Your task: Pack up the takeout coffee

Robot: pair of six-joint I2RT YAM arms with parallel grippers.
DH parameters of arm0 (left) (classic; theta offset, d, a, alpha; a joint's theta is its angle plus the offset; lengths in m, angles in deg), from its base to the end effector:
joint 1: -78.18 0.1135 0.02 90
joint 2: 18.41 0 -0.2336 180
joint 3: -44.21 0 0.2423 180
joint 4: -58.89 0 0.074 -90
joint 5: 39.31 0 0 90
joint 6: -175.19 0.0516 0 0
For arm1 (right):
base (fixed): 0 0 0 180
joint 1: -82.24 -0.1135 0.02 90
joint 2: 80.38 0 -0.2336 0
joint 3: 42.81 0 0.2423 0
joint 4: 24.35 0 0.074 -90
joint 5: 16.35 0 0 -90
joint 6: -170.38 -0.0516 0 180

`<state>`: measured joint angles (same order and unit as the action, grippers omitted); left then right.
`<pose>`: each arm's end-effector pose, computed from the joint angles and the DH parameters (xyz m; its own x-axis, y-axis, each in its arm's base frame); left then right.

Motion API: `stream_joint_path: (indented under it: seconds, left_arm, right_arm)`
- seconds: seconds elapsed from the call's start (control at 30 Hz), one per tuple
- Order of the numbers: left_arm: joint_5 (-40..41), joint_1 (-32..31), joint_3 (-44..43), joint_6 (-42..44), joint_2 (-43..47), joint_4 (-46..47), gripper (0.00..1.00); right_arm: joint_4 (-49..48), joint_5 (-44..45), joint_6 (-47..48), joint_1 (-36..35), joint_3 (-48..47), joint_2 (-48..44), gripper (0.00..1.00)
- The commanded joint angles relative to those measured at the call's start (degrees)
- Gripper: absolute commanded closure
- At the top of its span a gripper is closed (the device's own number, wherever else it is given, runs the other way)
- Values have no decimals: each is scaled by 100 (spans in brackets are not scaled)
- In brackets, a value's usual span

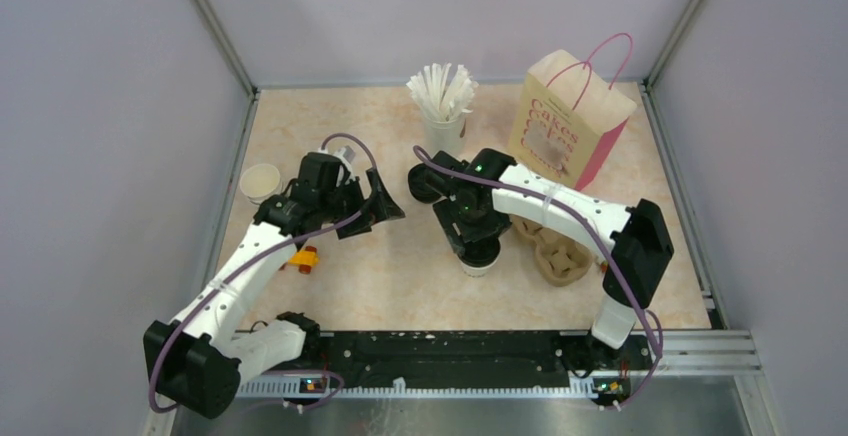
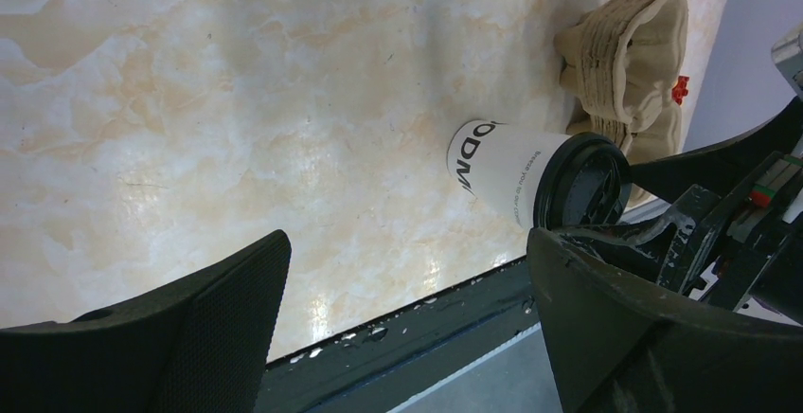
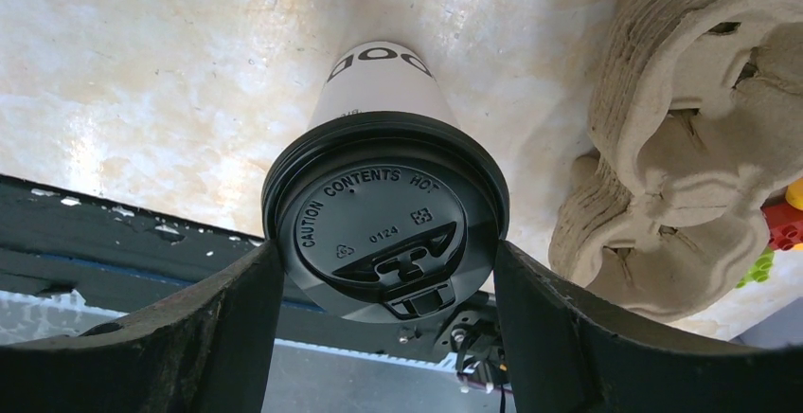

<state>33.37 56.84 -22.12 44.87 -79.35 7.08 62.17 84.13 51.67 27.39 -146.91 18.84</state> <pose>0.2112 -0.0990 0.2512 -0.8629 -0.3260 -0.3861 -0.0260 0.7916 -0.6105 0.1902 0.2538 0.2413 -0.8785 -0.4272 -0.2140 -0.4182 0.9041 -0.0880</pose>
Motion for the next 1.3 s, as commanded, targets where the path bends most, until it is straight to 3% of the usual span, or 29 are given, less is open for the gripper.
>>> stream_joint_path:
  seconds: [0.0,0.27,1.27]
  left_arm:
    - [-112,43,-284,136,-35,123,1]
    - [-174,65,-303,115,-70,125,1]
    - [-371,74,-192,11,30,132,1]
  right_arm:
    - [155,150,37,-63,-269,40,29]
    - [261,101,38,-62,-460,23,28]
    - [-833,8,-95,-61,1111,-499,23]
